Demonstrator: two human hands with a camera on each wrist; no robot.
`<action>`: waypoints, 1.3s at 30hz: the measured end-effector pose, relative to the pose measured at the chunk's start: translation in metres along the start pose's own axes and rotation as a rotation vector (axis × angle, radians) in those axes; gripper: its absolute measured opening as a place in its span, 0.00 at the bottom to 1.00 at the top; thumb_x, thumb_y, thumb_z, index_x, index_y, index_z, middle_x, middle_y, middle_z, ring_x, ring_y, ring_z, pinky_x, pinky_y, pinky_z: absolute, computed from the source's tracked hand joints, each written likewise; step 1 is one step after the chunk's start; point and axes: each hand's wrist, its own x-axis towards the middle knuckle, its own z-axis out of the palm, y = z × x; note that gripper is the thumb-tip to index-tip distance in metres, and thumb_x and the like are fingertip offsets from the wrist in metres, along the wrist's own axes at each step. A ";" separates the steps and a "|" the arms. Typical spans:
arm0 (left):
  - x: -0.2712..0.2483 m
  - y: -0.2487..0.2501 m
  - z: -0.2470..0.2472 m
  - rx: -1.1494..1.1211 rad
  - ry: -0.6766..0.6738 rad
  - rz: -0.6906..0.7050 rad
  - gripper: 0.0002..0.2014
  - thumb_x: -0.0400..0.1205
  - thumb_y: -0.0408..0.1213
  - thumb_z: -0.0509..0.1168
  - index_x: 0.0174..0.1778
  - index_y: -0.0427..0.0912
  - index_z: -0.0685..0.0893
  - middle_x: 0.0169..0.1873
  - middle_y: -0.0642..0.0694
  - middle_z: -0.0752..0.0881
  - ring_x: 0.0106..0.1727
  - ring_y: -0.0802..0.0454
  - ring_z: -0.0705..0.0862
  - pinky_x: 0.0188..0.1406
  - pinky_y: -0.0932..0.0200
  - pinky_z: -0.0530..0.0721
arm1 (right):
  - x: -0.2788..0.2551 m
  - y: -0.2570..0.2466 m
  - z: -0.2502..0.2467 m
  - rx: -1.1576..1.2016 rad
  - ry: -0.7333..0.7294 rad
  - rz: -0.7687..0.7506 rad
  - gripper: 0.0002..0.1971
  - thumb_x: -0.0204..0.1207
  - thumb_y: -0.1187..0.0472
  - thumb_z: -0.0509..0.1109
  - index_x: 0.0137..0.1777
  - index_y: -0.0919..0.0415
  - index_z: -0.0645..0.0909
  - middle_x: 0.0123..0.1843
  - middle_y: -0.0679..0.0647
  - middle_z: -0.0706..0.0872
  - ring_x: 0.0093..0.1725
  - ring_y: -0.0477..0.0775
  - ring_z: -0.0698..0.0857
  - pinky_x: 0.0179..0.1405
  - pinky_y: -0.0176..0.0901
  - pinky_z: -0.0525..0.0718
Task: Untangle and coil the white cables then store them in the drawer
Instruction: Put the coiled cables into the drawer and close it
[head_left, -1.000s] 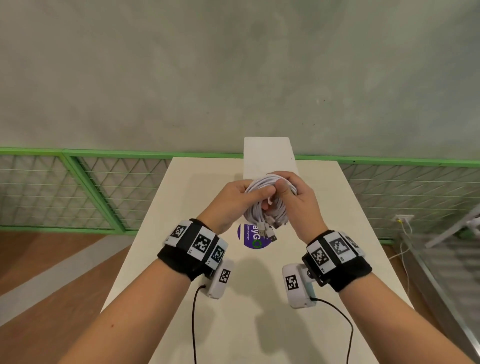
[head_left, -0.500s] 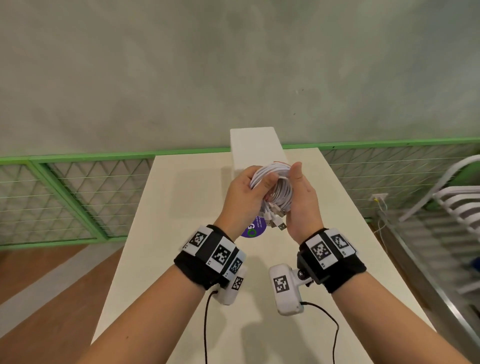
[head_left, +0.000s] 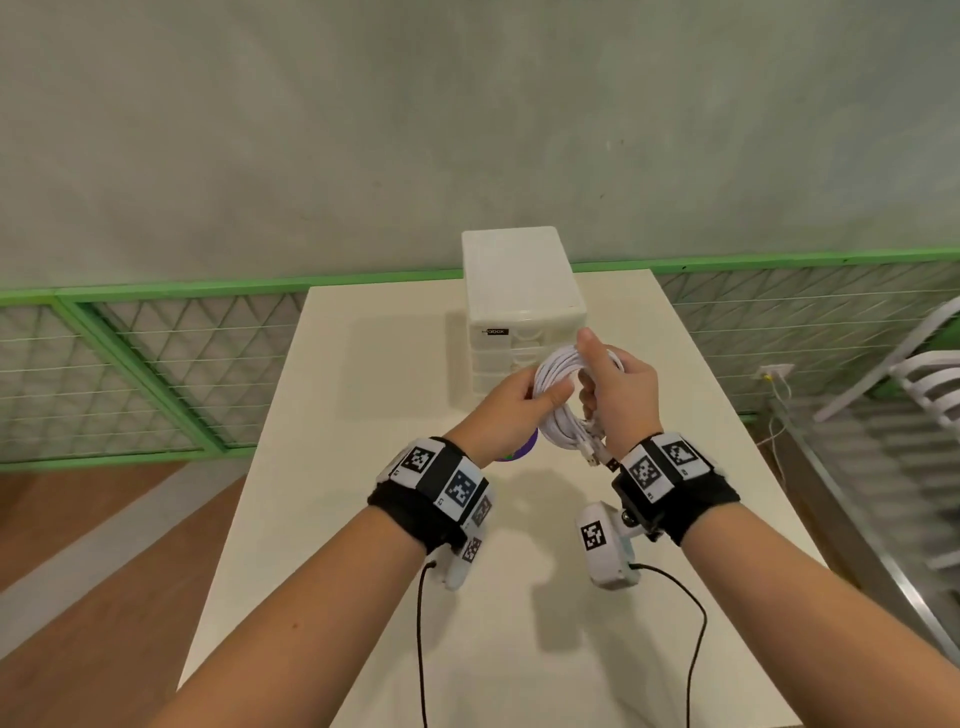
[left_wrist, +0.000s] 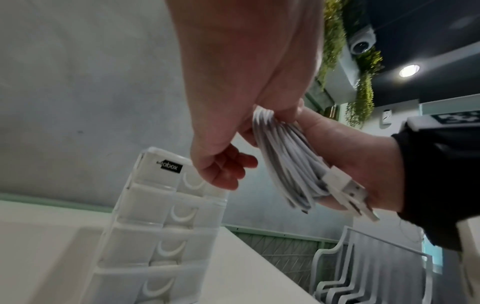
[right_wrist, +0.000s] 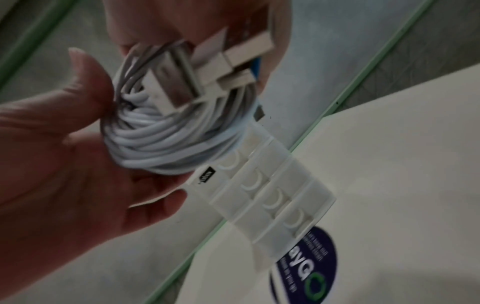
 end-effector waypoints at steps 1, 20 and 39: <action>0.006 -0.007 -0.001 0.024 -0.003 -0.045 0.09 0.86 0.44 0.58 0.58 0.47 0.79 0.48 0.55 0.85 0.48 0.64 0.83 0.56 0.64 0.80 | 0.007 0.002 -0.004 -0.033 -0.013 0.002 0.23 0.73 0.47 0.71 0.18 0.53 0.75 0.24 0.55 0.66 0.22 0.51 0.63 0.21 0.38 0.63; 0.126 -0.113 0.015 -0.534 0.565 -0.759 0.13 0.85 0.32 0.56 0.32 0.41 0.72 0.22 0.48 0.78 0.15 0.58 0.74 0.22 0.64 0.70 | 0.156 0.001 -0.037 -1.200 -0.326 -0.235 0.22 0.79 0.41 0.53 0.71 0.41 0.73 0.58 0.59 0.88 0.60 0.61 0.82 0.52 0.47 0.78; 0.143 -0.131 0.020 -0.689 0.710 -0.666 0.11 0.84 0.30 0.61 0.35 0.37 0.76 0.24 0.47 0.85 0.17 0.62 0.82 0.21 0.70 0.78 | 0.164 0.016 -0.031 -1.249 -0.389 -0.311 0.23 0.79 0.40 0.55 0.73 0.42 0.68 0.61 0.53 0.86 0.58 0.60 0.82 0.49 0.49 0.79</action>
